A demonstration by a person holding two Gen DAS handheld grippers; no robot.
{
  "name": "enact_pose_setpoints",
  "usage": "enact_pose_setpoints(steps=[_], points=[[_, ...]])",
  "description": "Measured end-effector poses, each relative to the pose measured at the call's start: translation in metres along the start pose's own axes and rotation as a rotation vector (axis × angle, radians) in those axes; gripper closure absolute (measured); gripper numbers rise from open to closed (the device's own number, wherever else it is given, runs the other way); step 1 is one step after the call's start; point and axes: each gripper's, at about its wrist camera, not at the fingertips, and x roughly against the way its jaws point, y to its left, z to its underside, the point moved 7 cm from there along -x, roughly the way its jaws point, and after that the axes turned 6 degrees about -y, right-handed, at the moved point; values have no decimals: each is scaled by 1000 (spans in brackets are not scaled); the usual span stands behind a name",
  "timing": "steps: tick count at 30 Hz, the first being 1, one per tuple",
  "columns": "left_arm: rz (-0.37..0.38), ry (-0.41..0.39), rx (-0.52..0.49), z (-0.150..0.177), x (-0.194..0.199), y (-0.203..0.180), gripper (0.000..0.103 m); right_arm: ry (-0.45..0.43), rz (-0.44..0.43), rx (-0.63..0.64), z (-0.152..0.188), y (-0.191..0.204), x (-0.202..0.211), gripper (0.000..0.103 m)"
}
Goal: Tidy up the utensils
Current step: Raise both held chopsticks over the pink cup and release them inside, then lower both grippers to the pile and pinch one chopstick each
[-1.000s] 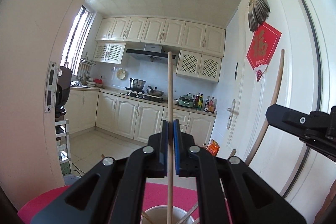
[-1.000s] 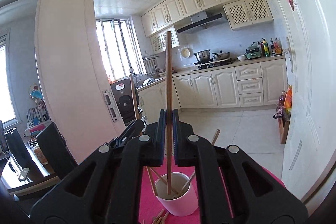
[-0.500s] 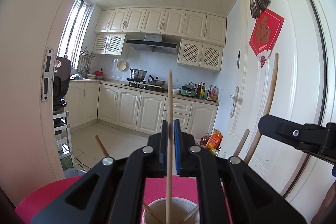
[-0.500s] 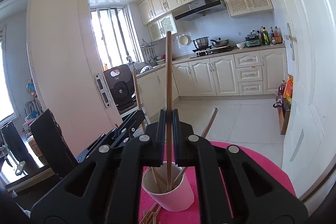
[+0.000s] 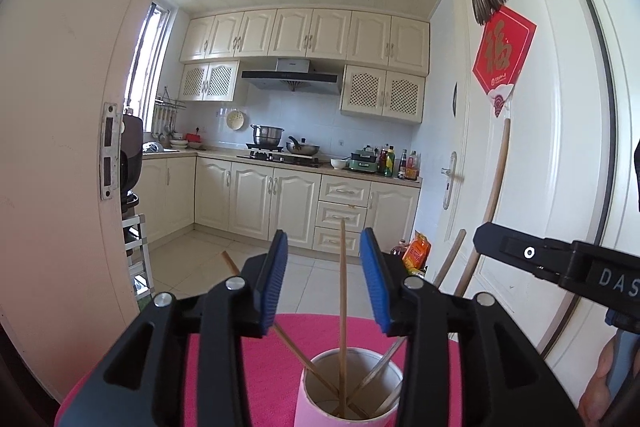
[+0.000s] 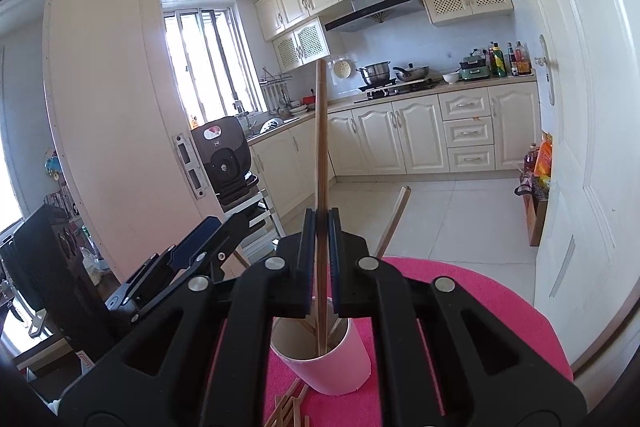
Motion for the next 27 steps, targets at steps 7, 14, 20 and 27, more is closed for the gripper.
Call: enact_pose_setpoints(steps=[7, 14, 20, 27], points=[[-4, 0, -20, -10, 18, -1, 58, 25, 9, -9, 2, 6, 0, 95], [1, -22, -52, -24, 46, -2, 48, -12, 42, -4, -7, 9, 18, 49], [-5, -44, -70, -40, 73, -6, 44, -38, 65, 0, -15, 13, 43, 48], [-16, -42, -92, -51, 103, -11, 42, -47, 89, 15, -19, 16, 74, 48]])
